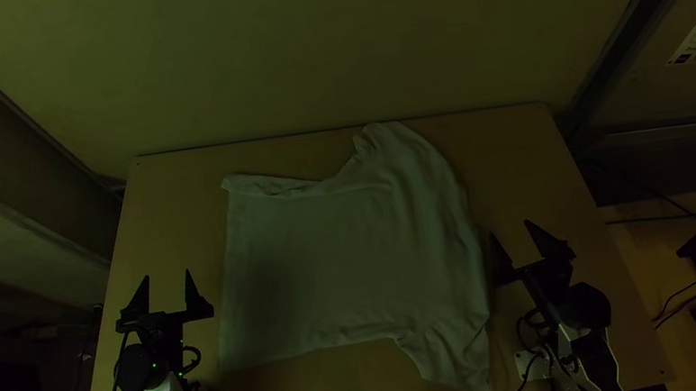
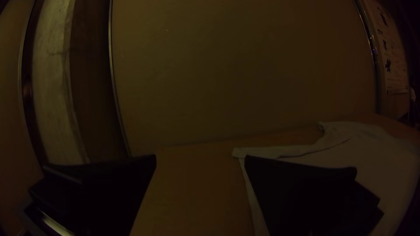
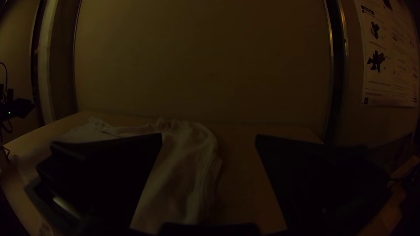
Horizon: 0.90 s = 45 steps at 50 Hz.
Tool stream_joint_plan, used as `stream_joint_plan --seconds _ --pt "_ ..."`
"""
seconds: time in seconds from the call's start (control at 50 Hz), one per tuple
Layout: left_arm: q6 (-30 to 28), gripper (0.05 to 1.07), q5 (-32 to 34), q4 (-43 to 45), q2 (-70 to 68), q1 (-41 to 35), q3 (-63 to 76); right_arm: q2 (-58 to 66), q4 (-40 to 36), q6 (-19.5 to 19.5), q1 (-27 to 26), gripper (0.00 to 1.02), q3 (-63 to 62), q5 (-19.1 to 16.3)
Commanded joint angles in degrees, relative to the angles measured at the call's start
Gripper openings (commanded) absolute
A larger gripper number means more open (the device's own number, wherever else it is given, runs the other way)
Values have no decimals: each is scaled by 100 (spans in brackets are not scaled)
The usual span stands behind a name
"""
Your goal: Fold the t-shirt
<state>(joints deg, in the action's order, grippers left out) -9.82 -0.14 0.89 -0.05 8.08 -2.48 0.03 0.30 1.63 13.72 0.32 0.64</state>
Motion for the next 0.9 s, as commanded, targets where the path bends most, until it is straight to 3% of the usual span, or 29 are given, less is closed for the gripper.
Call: stream_joint_plan --seconds 0.0,0.32,0.64,0.88 --pt "481 102 58 -141 -3 -43 230 -21 -117 22 61 98 21 59" --pt "244 102 58 -159 14 -61 230 -3 -135 13 -27 98 21 59" --pt "235 102 -21 -159 5 142 160 -30 -91 -374 -106 98 65 76" --pt "174 102 -3 -651 5 80 -402 -21 -38 -541 -150 98 522 111"
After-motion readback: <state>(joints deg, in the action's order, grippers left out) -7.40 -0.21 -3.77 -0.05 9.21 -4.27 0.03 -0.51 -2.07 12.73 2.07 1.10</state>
